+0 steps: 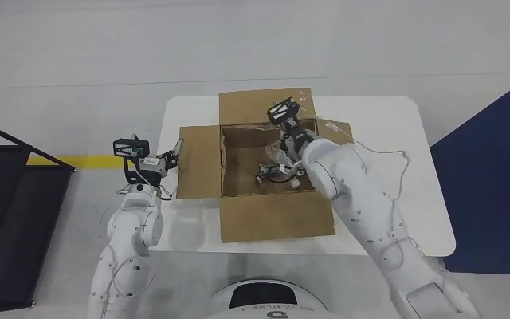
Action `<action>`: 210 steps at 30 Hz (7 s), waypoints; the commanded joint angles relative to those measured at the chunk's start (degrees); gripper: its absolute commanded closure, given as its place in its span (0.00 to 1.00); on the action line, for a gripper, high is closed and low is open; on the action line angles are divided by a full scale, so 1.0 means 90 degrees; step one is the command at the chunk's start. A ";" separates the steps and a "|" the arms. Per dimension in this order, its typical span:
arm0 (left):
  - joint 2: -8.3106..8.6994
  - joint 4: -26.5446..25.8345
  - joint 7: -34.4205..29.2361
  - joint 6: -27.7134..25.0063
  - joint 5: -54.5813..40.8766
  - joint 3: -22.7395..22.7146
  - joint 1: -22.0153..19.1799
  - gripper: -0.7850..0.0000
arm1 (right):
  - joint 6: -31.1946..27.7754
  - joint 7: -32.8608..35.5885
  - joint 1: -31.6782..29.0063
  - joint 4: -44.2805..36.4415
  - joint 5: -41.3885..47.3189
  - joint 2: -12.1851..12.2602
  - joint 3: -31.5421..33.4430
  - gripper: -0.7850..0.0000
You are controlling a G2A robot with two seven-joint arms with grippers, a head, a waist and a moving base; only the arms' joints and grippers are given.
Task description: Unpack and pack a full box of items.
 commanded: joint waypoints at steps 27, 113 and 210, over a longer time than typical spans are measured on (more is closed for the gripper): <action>0.0000 0.0000 0.0000 0.0000 0.0000 0.0000 0.0000 0.00 | 0.1128 -0.1080 -0.1313 -0.1757 0.1753 -0.0081 0.1980 0.00; 0.0067 0.1092 -0.1040 -0.1618 0.0577 0.1328 -0.1275 0.00 | 0.0886 -0.2484 -0.3207 -0.1636 0.5443 -0.0007 0.4863 0.00; 0.0102 0.0506 -0.1389 -0.1430 0.0901 0.1623 -0.1113 0.00 | 0.1045 -0.0713 0.0742 0.4067 1.0760 0.0798 0.3364 0.00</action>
